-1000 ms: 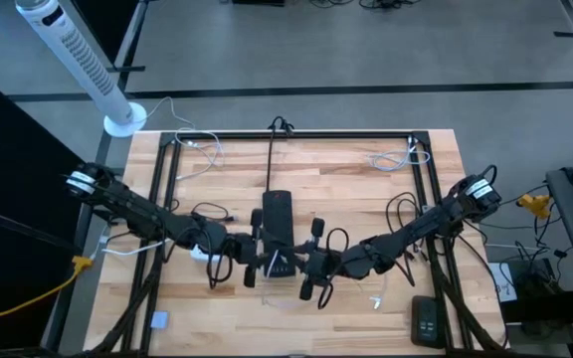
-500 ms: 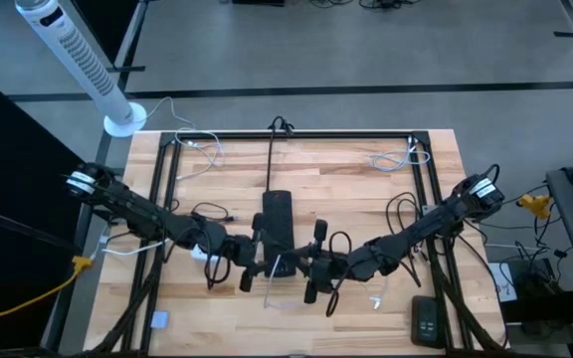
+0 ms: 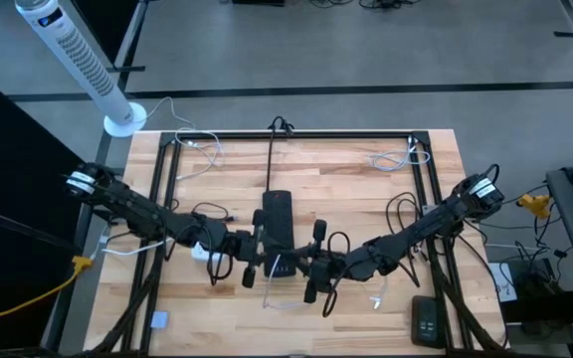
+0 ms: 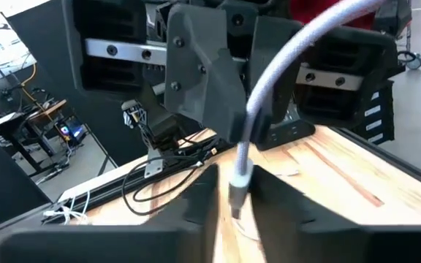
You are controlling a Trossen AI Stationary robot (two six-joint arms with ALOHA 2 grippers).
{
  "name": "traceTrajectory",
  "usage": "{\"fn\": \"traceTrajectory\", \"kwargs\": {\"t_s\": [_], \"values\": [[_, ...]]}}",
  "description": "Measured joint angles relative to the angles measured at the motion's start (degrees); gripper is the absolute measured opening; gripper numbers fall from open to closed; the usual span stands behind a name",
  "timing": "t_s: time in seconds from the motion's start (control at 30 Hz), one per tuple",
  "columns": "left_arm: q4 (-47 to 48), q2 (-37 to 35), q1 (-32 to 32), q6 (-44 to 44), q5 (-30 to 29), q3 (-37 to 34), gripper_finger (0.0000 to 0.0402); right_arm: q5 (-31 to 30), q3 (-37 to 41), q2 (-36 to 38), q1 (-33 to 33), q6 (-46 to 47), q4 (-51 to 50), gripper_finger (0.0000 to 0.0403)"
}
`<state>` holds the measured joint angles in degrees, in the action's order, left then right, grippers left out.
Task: Insert USB
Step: Insert the purple charger cable into the center black outlet extension
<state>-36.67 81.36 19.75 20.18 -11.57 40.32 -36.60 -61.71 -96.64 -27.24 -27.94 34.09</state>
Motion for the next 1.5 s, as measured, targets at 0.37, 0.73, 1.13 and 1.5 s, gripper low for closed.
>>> {"fn": "traceTrajectory", "kwargs": {"t_s": [0.37, 0.73, 1.13, 1.5], "values": [[2.7, 0.0, 0.0, 1.4, -7.1, 0.0, 0.0018, -5.4, -0.1, 0.2, 0.0, 4.0, -4.2, 0.0004], [16.6, 0.0, 0.0, -1.4, -10.1, 5.1, 0.0018, -9.6, -13.3, 0.8, 0.5, 19.4, -43.9, 0.0144], [20.6, 3.7, 0.0, -2.7, -13.0, 8.4, 0.0018, -3.4, -17.1, 0.8, 1.2, 24.1, -52.1, 0.0139], [20.7, 3.7, 0.0, -2.7, -13.1, 8.5, 0.0018, -0.9, -17.1, -1.1, 2.1, 24.9, -53.0, 0.0082]]}}
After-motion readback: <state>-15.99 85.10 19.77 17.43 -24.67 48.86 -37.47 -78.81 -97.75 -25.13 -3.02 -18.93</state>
